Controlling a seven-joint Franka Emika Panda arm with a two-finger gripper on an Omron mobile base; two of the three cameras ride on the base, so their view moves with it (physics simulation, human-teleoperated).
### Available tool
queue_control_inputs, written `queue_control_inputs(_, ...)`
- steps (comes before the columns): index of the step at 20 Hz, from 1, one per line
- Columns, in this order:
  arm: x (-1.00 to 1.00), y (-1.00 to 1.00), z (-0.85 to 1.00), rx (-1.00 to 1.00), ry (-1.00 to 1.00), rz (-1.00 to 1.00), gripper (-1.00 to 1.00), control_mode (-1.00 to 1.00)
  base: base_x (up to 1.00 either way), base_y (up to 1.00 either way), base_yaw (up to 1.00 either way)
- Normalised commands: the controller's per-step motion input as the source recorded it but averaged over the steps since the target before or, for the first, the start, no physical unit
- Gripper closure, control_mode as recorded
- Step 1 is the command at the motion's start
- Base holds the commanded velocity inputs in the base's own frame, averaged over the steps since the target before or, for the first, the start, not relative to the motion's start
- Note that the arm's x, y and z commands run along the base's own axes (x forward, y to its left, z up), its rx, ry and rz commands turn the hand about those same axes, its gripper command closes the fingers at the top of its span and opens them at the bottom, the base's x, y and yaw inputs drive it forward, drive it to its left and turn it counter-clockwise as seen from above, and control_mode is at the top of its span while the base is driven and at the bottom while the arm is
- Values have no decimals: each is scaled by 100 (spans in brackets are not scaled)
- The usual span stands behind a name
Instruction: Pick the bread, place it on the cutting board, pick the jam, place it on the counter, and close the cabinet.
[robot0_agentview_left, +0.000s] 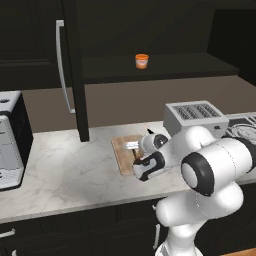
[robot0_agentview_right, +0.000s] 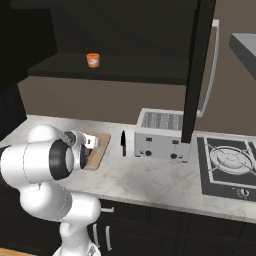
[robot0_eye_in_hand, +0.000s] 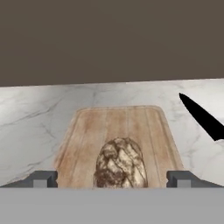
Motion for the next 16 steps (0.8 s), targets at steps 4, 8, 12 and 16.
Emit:
queue_control_inputs(4, -1, 0, 38, 0, 0, 0, -100, -100, 0, 0, 0)
queue_control_inputs(8, -1, 0, 34, 0, 0, 0, -100, -100, 0, 0, 0)
queue_control_inputs(12, -3, 0, 37, 0, 0, 0, -100, -100, 0, 0, 0)
queue_control_inputs(16, -8, 0, 35, 0, 0, 0, -100, -100, 0, 0, 0)
